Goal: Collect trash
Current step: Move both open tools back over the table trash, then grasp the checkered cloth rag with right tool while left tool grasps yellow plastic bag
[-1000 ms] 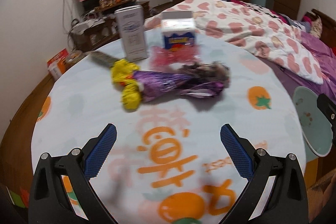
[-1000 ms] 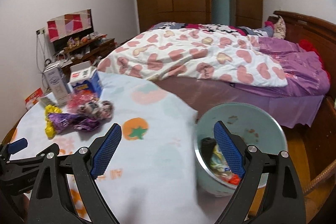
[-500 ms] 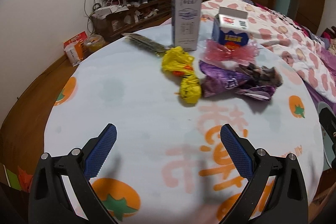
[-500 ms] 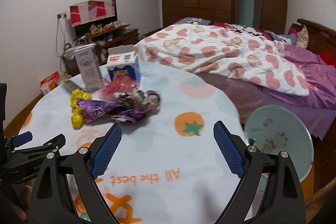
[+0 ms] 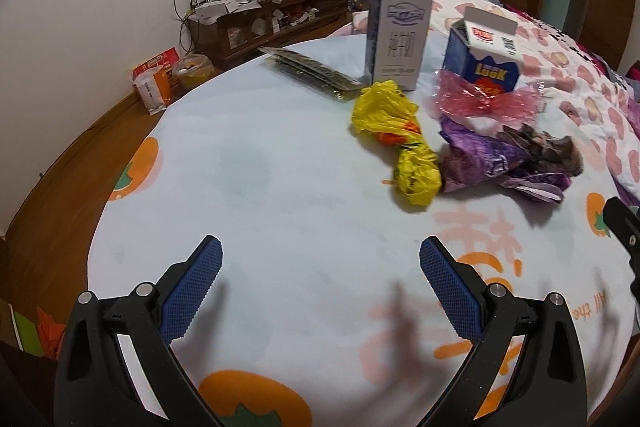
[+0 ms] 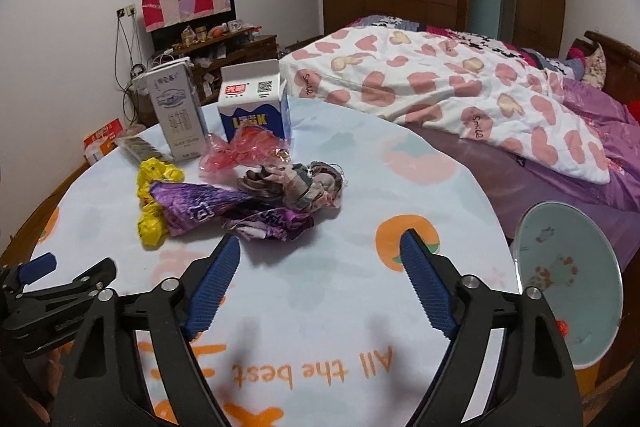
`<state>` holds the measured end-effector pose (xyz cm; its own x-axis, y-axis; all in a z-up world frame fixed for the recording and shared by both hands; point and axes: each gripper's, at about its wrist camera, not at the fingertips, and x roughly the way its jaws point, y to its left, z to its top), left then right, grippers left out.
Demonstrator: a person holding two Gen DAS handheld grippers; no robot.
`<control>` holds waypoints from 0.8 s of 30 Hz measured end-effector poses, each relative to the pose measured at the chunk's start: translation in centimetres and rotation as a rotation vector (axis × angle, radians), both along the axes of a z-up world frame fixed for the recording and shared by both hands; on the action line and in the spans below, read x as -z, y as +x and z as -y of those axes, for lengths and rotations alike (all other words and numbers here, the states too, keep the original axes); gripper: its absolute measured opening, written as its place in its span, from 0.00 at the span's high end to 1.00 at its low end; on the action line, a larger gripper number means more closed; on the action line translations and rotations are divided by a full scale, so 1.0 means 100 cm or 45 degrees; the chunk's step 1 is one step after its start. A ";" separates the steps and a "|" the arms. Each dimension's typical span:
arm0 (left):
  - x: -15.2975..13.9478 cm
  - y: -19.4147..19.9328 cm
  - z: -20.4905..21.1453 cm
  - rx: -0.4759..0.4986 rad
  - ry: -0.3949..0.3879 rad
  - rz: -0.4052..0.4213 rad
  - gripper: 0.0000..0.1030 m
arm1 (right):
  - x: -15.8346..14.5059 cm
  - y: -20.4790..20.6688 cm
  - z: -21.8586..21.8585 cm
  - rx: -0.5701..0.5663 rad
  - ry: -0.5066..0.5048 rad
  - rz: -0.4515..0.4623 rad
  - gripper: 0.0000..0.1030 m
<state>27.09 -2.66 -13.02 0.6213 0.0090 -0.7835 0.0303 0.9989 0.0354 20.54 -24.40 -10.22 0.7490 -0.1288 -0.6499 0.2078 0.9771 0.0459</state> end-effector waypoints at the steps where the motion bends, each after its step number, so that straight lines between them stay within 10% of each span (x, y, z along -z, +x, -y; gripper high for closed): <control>1: 0.001 0.002 -0.001 -0.001 0.000 -0.001 0.06 | 0.001 0.005 0.002 0.001 0.004 -0.005 0.22; 14: 0.005 0.035 0.020 0.038 0.009 -0.003 0.06 | 0.023 0.087 0.016 0.005 0.016 -0.105 0.27; 24: 0.019 0.053 0.041 0.060 0.020 -0.038 0.14 | 0.045 0.101 0.017 -0.108 0.121 -0.189 0.71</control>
<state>32.44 -6.81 -14.95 0.5978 -0.0075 -0.8016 0.0787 0.9957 0.0494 30.66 -26.15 -14.68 0.6497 -0.0025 -0.7602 0.1365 0.9841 0.1135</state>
